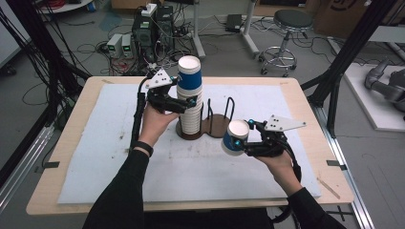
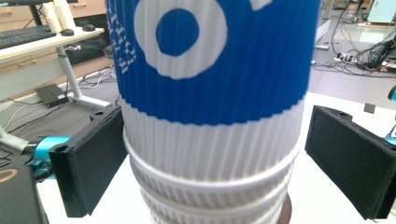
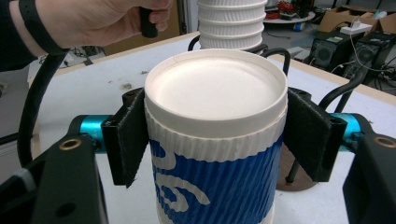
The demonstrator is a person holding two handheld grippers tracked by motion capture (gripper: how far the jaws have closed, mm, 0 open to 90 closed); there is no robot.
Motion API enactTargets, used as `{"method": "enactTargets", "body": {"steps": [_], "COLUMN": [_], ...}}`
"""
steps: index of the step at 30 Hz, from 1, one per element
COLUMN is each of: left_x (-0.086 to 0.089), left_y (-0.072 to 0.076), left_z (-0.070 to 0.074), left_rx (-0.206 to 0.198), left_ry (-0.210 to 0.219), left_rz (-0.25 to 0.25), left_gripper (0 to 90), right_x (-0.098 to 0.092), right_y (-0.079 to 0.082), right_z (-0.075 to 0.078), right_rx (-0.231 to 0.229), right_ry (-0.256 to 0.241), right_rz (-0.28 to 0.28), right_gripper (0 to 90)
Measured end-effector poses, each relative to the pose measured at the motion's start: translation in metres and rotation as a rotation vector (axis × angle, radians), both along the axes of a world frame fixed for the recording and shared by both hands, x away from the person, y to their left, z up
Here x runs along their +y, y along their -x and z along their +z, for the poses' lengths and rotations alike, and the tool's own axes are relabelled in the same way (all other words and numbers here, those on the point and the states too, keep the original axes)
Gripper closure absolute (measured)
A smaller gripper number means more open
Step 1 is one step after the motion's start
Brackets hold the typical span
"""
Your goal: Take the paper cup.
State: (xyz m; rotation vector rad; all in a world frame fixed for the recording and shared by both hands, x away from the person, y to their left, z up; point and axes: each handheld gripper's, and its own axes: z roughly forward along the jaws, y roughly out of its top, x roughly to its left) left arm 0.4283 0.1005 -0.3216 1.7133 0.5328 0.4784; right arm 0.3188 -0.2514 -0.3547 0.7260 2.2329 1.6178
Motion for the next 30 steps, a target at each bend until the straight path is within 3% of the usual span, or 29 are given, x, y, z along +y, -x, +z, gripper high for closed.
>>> {"method": "enactTargets", "body": {"steps": [5, 15, 21, 30], "left_x": [0.008, 0.026, 0.034, 0.037], "left_y": [0.01, 0.034, 0.063, 0.09], "left_z": [0.002, -0.006, -0.021, -0.043], "left_rx": [-0.013, -0.027, -0.041, -0.029], "left_ry": [-0.026, -0.01, -0.005, 0.0], "left_rz": [0.013, 0.02, 0.007, -0.002], "left_gripper": [6.0, 6.0, 6.0, 6.1], "right_x": [-0.002, -0.003, -0.003, -0.008], "right_y": [0.0, 0.0, -0.001, -0.002], "right_z": [0.0, 0.001, 0.0, -0.004], "right_rx": [-0.005, -0.008, -0.008, 0.002], "right_ry": [-0.006, -0.004, -0.002, 0.0], "right_rz": [-0.004, -0.011, -0.016, -0.037], "right_gripper": [28.6, 28.6, 28.6, 28.6]}}
